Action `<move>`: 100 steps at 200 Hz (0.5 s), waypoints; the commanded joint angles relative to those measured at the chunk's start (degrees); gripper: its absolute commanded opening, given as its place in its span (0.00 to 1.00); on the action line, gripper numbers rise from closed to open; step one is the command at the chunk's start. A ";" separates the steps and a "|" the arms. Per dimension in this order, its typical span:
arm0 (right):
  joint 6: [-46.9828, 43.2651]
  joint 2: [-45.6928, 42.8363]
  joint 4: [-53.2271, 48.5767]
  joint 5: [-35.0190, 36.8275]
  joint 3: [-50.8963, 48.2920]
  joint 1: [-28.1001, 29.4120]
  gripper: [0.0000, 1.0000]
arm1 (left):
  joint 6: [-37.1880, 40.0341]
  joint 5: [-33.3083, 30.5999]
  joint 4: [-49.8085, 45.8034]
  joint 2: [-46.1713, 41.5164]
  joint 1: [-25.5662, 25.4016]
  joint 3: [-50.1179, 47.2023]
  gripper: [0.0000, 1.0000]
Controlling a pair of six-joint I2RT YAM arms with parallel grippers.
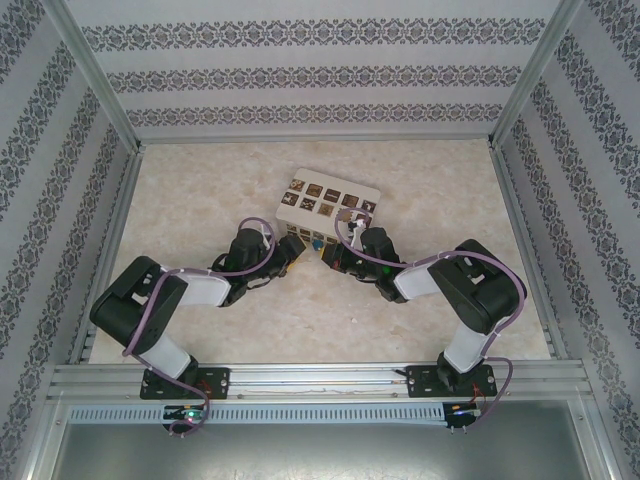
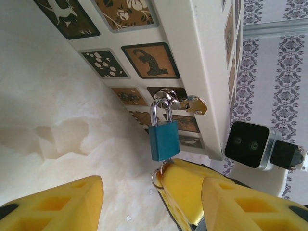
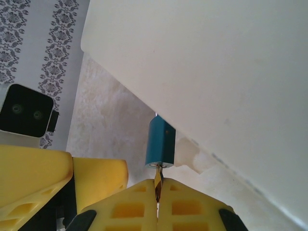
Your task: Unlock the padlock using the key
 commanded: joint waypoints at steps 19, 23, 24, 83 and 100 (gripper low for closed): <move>2.05 1.66 3.71 -0.68 0.64 -0.10 0.00 | -3.88 1.16 8.31 3.00 0.68 1.83 0.56; 2.17 1.74 3.79 -0.68 0.67 -0.04 0.00 | -4.17 1.19 8.92 3.34 0.64 1.90 0.56; 2.18 1.74 3.84 -0.68 0.63 -0.03 0.00 | -4.28 1.21 9.09 3.48 0.68 1.90 0.56; 2.87 2.53 4.68 -0.77 0.68 -0.14 0.00 | -8.41 1.22 15.09 8.45 0.71 2.41 0.53; 2.90 2.54 4.77 -0.86 0.70 -0.12 0.00 | -10.11 1.23 17.61 10.44 0.63 2.90 0.52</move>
